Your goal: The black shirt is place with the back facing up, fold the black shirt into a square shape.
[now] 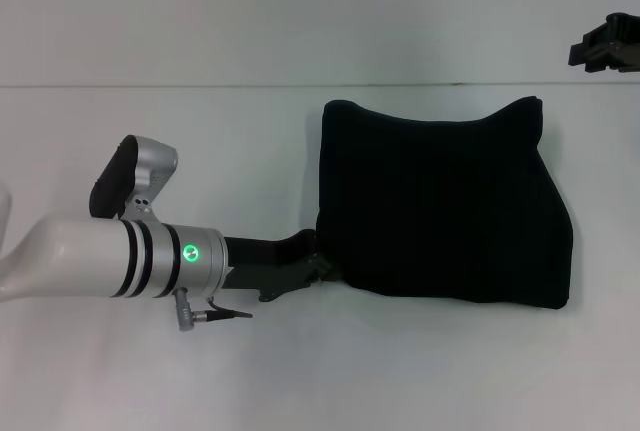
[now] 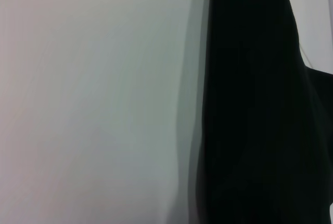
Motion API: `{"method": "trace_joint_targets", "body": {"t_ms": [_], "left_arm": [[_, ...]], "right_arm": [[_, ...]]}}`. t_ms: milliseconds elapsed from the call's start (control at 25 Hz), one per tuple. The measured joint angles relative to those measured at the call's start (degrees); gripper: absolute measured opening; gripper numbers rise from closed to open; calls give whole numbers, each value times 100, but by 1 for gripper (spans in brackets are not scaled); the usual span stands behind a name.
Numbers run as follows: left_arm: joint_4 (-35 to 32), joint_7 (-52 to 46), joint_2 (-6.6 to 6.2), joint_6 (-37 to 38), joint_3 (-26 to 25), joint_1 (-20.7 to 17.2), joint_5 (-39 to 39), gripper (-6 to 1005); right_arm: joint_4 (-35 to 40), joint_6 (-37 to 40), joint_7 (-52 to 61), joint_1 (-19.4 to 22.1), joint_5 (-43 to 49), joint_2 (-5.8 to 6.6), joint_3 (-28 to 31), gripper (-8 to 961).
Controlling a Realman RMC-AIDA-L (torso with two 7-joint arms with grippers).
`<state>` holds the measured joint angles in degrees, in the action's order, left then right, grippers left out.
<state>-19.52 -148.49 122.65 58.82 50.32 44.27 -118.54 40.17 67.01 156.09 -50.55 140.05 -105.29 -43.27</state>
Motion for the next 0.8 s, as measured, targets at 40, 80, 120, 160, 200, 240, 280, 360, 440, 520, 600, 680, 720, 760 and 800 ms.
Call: {"method": "trace_joint_targets", "body": {"t_ms": [40,80,120,160,200,240,280,360,440,520,600,680,720,760,800], "left_arm": [[-4,5,-4,5,-7,-10,1,5],[-10,9,-6,14,-8,-22,2,7],[-28,21,-9,40,-5,-44,2,9],[-58,47,-17,77,0,-88,0,10],[-93,87,-18,142,-8,-140,0,12],[-155,135,-20,231,-23,-228,0,14],[-238,184,-20,329,-47,-337,2,16],[-534,226,7,562,-78,-644,11,19],[-755,230,31,735,-102,-841,22,23],[-883,264,32,950,-181,-973,23,27],[-886,333,13,1150,-290,-1000,23,30],[-881,409,-1,1367,-383,-1036,18,34],[-891,441,-4,1509,-427,-1088,13,36],[-921,459,-5,1628,-458,-1150,1,38],[-966,462,-5,1739,-485,-1234,-21,39]], "right_arm": [[0,2,0,5,-1,0,5,245],[0,3,0,8,-1,0,6,245],[0,5,0,10,-2,0,6,245],[-1,6,0,14,-2,0,6,245],[0,10,0,16,-2,0,6,245],[-1,19,0,19,-2,0,5,245],[-1,26,1,25,-2,1,7,245],[-1,40,0,34,-4,4,10,246],[-1,50,2,35,-5,8,11,246],[4,61,10,36,-6,8,11,246],[18,68,24,34,-5,8,12,246],[25,78,36,25,-5,7,12,246],[28,83,41,20,-5,7,12,246],[31,90,45,17,-5,6,12,245],[33,104,49,14,-5,5,14,245]]}}
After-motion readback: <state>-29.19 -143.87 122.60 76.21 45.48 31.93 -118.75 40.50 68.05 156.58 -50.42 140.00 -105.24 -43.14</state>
